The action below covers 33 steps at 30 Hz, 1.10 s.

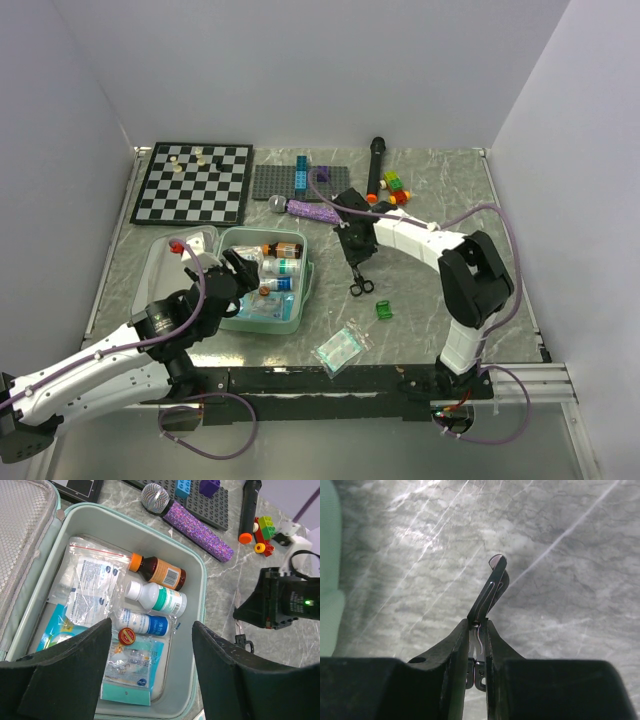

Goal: Organize the medicine kit

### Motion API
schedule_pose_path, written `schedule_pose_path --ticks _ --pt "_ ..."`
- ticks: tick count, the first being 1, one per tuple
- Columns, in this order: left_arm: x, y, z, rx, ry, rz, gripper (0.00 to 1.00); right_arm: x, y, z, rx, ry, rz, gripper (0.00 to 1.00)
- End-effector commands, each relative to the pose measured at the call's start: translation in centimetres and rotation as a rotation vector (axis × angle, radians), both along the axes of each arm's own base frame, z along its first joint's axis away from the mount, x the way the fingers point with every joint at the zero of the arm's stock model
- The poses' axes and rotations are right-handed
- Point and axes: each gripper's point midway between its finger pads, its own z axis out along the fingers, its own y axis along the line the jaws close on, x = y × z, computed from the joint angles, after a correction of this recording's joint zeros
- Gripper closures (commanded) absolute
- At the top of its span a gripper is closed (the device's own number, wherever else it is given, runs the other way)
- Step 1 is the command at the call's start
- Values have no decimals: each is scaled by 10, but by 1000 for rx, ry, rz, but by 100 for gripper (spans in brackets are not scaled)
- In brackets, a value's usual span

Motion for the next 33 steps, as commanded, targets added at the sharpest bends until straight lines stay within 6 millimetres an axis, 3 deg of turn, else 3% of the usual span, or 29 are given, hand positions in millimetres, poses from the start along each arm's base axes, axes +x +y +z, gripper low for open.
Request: schedule_pose_path --ticks 1,10,12,15,18,20,28,33 --pt "2 -1 7 -10 -17 0 30 -6 4 45 59 -79 -1 96" --pt "2 -2 7 -15 -12 -3 30 -17 21 91 106 -156 36 95" --pt "1 -2 8 -24 -14 -4 30 -16 22 93 102 -159 36 95" --pt "0 -2 8 -33 -12 -8 30 -16 22 82 99 -144 34 86" --pt "-2 0 6 -35 -6 -3 30 -15 25 63 140 -107 12 47" --pt "-2 0 4 -37 -3 -4 30 -11 27 53 174 -87 -21 32" --pt "-4 3 2 -41 -1 -4 30 12 33 18 148 -34 -133 36" --pt "-6 5 -1 -44 4 0 30 17 26 -1 107 -12 -191 37"
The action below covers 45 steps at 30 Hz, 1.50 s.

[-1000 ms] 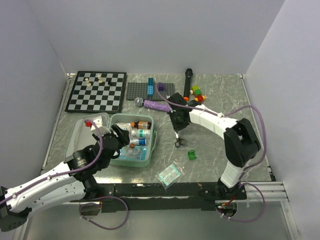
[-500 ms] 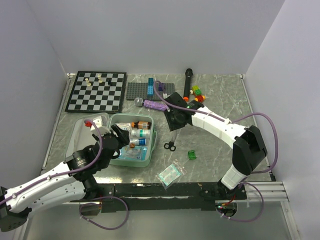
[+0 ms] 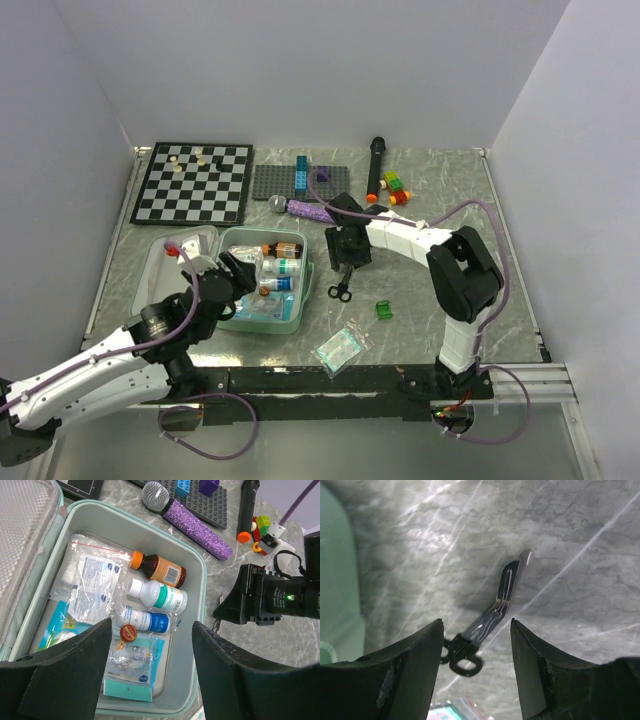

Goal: Organize the medicine kit

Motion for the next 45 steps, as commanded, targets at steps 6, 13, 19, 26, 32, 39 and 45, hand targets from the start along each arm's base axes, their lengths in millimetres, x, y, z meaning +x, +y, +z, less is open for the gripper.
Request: schedule_pose_path --ticks 6,13,19,26,32,39,45 --pt "-3 5 -4 -28 -1 8 30 18 -2 -9 -17 -24 -85 39" --pt "-2 2 -4 -16 7 5 30 16 -9 -25 -42 0 -94 44" --pt "-2 2 -4 -22 2 5 30 16 -13 -32 -39 12 -103 48" --pt "-2 1 -5 -12 11 6 30 8 -17 -42 -43 38 -100 57" --pt "-1 1 -4 -21 4 3 30 -1 -20 -45 -35 54 -94 70" --pt "-1 -1 -5 -18 12 -1 30 -4 -20 -38 -20 46 -92 78" --pt "-1 0 -2 -25 4 1 30 2 -17 -22 -5 17 -86 84"
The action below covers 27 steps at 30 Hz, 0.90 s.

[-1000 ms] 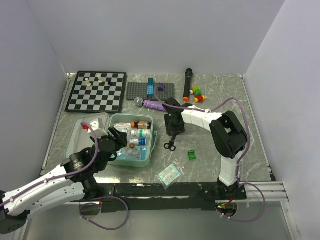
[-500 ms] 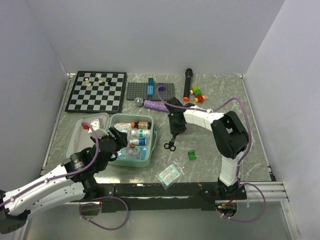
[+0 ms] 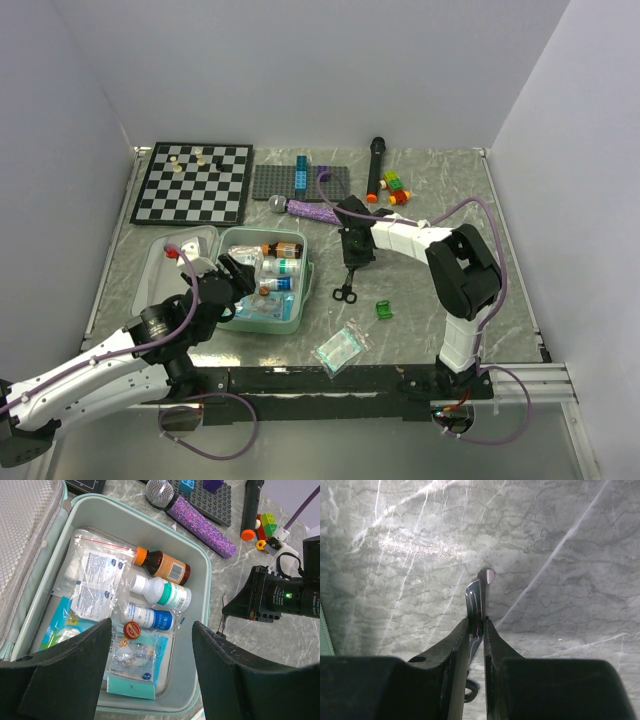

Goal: Organize the medicine kit

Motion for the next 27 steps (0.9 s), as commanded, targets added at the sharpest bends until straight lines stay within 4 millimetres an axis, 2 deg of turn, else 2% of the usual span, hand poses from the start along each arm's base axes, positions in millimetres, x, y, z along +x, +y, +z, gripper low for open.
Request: schedule_pose_path --ticks 1,19,24,27 --pt "1 -2 7 -28 -12 -1 30 -7 1 8 20 14 9 84" --pt "2 -3 10 -24 -16 -2 30 -5 6 72 96 -77 23 86" --pt "2 -2 13 -25 -23 2 30 -3 12 105 150 -131 24 86" --pt "2 -2 15 -31 -27 2 30 -6 24 125 202 -146 46 86"
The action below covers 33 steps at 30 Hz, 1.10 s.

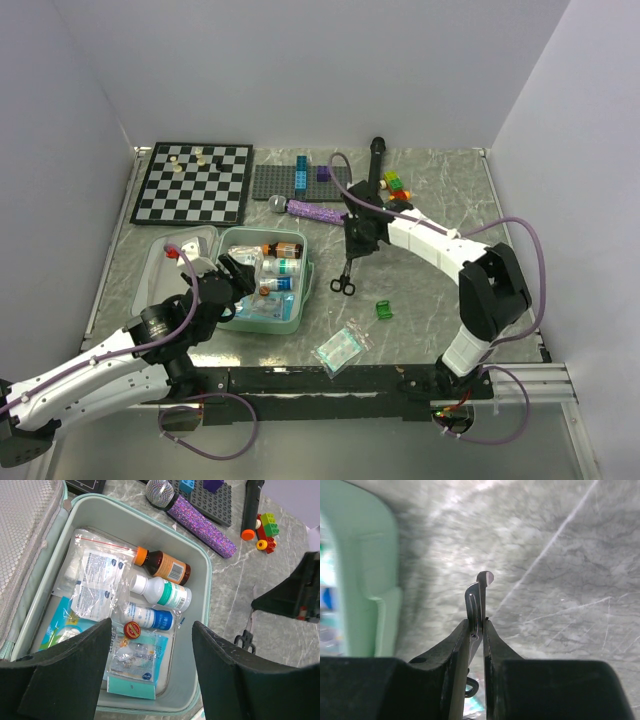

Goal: Organize the medicine kit

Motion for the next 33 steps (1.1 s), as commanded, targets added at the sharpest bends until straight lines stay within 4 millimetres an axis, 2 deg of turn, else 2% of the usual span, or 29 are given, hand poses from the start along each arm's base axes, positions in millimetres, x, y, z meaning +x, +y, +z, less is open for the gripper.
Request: schedule_pose_path --ticks 1,7,11,17,24,25,33 --pt "2 -1 15 -32 -27 4 30 2 21 57 108 -84 26 86" --pt "1 0 16 -42 -26 7 30 -4 56 87 171 -108 91 86" --pt "0 4 20 -53 -32 16 30 -10 92 106 221 -123 158 86" --pt "-4 12 24 -70 -35 34 30 -15 149 119 280 -109 252 86" --pt "-8 21 24 -79 -29 51 30 -9 198 103 319 -73 310 86" --pt "-9 23 25 -76 -31 56 30 -8 204 95 317 -58 316 86" --pt "-12 32 20 -85 -26 81 30 -10 224 65 310 14 339 84"
